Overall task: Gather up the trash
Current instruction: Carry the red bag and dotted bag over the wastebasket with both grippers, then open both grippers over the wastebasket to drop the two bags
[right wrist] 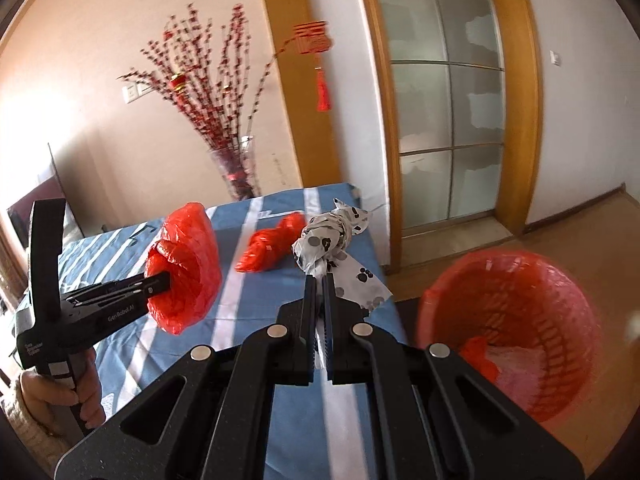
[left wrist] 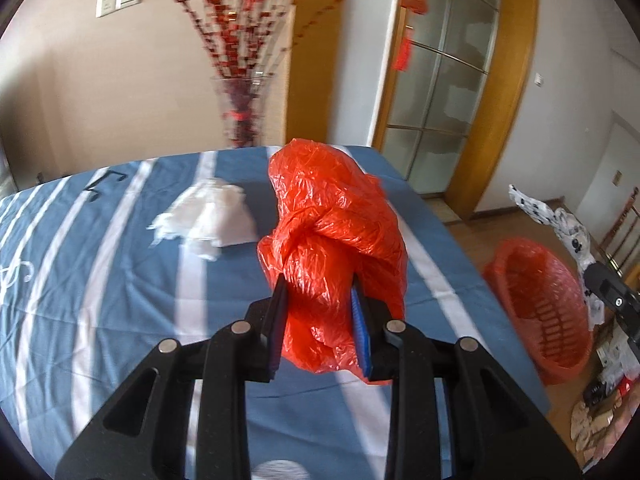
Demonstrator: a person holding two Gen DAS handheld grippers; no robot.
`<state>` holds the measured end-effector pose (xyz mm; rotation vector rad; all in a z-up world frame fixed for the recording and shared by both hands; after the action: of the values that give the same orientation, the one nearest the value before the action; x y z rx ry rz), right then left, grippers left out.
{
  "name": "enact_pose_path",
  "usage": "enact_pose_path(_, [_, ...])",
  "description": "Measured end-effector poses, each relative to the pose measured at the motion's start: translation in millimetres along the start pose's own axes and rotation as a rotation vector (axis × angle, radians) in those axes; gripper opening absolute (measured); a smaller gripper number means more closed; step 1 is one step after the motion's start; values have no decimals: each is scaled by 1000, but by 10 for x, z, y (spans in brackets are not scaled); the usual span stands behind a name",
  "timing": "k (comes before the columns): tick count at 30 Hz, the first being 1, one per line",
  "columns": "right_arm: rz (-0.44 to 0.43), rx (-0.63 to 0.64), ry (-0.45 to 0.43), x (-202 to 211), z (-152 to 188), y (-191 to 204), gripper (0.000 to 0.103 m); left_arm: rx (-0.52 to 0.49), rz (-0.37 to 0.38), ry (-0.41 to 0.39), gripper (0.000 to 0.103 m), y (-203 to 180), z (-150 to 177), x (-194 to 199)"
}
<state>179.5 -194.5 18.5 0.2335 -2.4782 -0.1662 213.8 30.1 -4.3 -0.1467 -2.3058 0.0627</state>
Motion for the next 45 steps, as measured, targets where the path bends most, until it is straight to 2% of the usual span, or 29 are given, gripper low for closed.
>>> enact_pose_path(10, [71,-80,-19,166,87,-533,4,-82,129,34,29,-843,40,-127])
enact_pose_path(25, [172,-193,-51,337,197,-1263,4,-166,300,108,29,-1846,69,-382])
enact_pose_path(34, [204,-256,-70,397,222,-1629,4,-207,353,150,30,-2269,77,-577])
enact_pose_path(38, [208,-289,-69,372,253,-1777,5,-234,353,182,35,-2427,125,-712])
enact_pose_path(39, [210,-297,-70,364,266,-1799,6,-239,347,195,40,-2455,149,-763])
enact_pose_path(41, [211,-314,-57,323,301,-1859,18,-243,340,213,47,-2466,178,-839])
enact_pose_path(42, [214,-323,-55,312,325,-1883,35,-246,336,223,51,-2463,200,-877])
enact_pose_path(43, [217,-332,-58,311,350,-1904,47,-247,332,231,52,-2454,219,-908])
enact_pose_path(45, [221,-343,-59,311,376,-1931,49,-244,319,240,60,-2371,241,-936])
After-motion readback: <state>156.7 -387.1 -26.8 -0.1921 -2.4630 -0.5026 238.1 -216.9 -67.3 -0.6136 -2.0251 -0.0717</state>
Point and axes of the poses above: each gripper's, at about its wrist camera, not at the fingertips, and x roughly against the way its jaws point, y to its left, z to its underside, the point moved 2 cm from there along -x, roughly the way its jaws point, and after that the axes turned 7 degrees about y, right-handed, at the moved point
